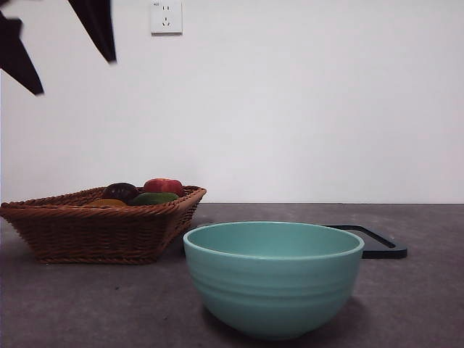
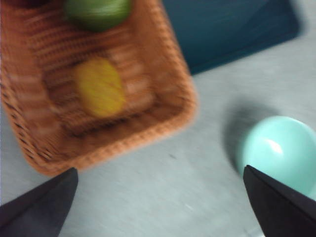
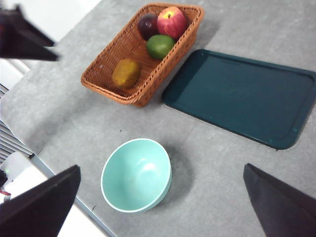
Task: Pick up the wifruite, put it on the bowl, pick up the plate, put it on desk
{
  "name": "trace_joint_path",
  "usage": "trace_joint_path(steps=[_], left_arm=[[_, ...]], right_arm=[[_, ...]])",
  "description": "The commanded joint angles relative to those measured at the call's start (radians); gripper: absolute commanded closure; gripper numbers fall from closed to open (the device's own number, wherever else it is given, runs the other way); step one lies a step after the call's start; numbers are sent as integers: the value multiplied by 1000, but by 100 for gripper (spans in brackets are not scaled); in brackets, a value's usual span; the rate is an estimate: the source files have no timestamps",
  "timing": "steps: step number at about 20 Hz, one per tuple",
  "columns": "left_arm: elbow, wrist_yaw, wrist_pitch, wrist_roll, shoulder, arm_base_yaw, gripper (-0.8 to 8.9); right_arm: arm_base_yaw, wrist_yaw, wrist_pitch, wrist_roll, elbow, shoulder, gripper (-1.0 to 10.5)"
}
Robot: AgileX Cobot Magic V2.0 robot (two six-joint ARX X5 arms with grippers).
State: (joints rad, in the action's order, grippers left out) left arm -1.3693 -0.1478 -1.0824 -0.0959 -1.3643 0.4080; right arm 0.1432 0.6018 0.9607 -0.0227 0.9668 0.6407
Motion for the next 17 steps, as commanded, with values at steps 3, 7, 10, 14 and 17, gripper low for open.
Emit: trace_joint_path(steps=[3,7,10,14,17], left_arm=[[-107,52,61,6,-217,1,193],[-119,55,122,4,-365,-8,193],[-119,91,158,2,-453,-10,193],[-119,116,191,-19,-528,-11,193],[-119,120,208,-39,-556,-13,194]], right_arm=[[1,-1,3,-4,17,-27,390],[1,0,5,-5,17,-31,390],[1,0,5,-5,17,-31,390],[1,0,5,-4,17,-31,390],[1,0,5,-4,17,-31,390]])
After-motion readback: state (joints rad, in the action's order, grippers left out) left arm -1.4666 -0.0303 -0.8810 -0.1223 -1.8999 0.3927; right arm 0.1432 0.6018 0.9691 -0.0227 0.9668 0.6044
